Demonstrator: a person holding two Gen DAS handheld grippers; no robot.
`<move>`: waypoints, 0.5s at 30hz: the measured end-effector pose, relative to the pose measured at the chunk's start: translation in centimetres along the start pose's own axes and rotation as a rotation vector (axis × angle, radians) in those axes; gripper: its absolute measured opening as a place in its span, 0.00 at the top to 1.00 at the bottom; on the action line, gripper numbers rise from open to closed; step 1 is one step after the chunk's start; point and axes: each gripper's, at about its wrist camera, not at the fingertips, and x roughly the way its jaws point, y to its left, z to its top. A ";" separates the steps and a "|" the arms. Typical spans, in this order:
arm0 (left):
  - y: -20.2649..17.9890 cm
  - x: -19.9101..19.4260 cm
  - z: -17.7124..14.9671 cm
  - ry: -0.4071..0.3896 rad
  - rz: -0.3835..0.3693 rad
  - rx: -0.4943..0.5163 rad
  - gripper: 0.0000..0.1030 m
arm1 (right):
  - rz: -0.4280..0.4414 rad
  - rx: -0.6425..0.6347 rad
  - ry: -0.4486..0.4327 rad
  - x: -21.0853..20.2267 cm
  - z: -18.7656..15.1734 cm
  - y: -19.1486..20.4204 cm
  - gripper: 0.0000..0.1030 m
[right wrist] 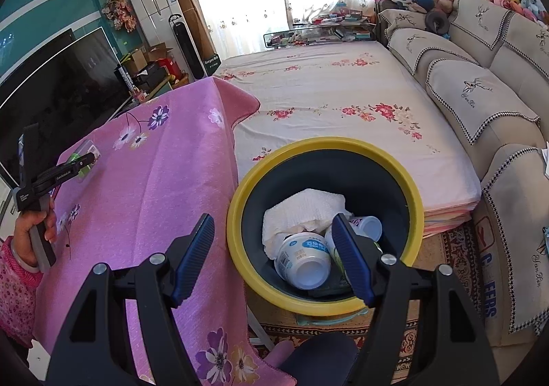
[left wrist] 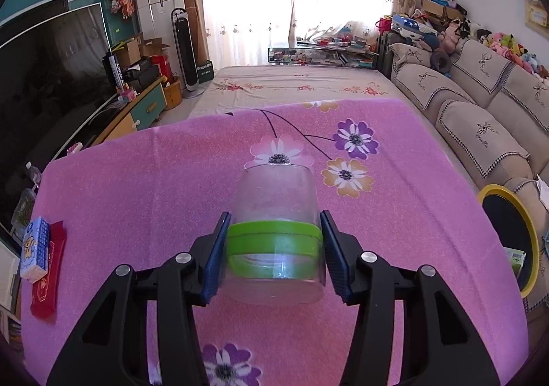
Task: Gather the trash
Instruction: 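Grasp the clear green-banded cup with the left gripper, then carry the clear cup over the bin and open the left gripper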
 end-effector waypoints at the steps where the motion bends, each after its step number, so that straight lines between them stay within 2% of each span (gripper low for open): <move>1: -0.2 -1.2 -0.2 -0.006 -0.008 0.002 0.51 | 0.002 0.000 -0.004 -0.2 -0.1 0.0 0.35; 8: -3.4 -9.5 -2.4 -0.035 -0.079 0.045 0.51 | 0.004 0.007 -0.036 -2.5 -1.0 -0.2 0.35; 15: -9.7 -15.7 -3.7 -0.071 -0.176 0.144 0.50 | -0.036 0.018 -0.083 -5.2 -1.7 -1.3 0.35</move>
